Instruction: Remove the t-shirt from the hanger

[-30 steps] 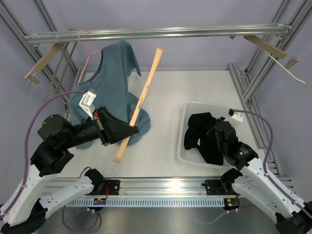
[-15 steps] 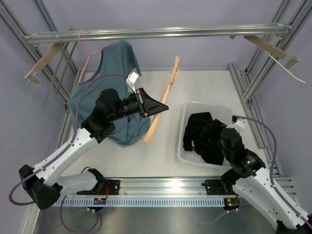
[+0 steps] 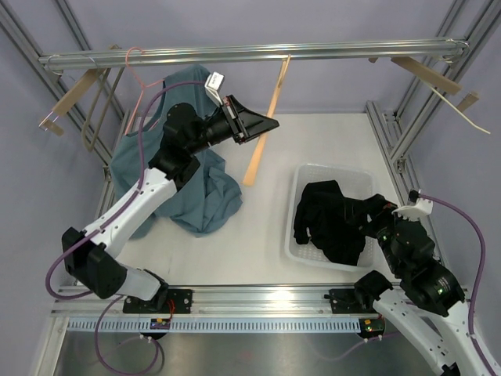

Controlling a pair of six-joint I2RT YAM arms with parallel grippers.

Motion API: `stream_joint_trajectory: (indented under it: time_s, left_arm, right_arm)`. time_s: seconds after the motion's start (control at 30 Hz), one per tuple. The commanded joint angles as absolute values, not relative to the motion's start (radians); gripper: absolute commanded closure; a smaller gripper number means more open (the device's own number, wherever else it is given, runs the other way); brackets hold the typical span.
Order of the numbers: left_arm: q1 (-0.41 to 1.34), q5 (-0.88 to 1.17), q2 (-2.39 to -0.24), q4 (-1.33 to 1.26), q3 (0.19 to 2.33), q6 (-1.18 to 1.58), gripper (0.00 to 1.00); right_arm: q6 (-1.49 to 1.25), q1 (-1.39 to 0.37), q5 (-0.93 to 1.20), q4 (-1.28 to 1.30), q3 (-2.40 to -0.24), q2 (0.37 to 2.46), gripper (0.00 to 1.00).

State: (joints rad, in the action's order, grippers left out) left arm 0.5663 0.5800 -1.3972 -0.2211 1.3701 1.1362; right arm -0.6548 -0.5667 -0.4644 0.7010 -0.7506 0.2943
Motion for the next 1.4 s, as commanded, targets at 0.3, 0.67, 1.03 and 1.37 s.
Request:
stream_joint_trajectory:
  time_s: [0.3,0.67,1.03,1.37]
  left_arm:
    - [0.532,0.584,-1.555,-0.534,1.483,1.292,1.0]
    - [0.528,0.522,-1.615,-0.73,1.463,1.46,1.0]
    - [0.523,0.459,-1.651,-0.736,1.436,1.531,1.0]
    - [0.511,0.488,-1.626,-0.715,1.358,1.493,1.0]
  right_arm:
    - [-0.591,-0.564,-0.374,0.632,-0.736,0.342,0.01]
    - [-0.606,-0.563,-0.314,0.594,-0.706,0.357,0.01]
    - [-0.606,-0.563,-0.299,0.597,-0.695,0.337,0.0]
    - [-0.612,-0.563,-0.272,0.591,-0.683,0.339,0.01]
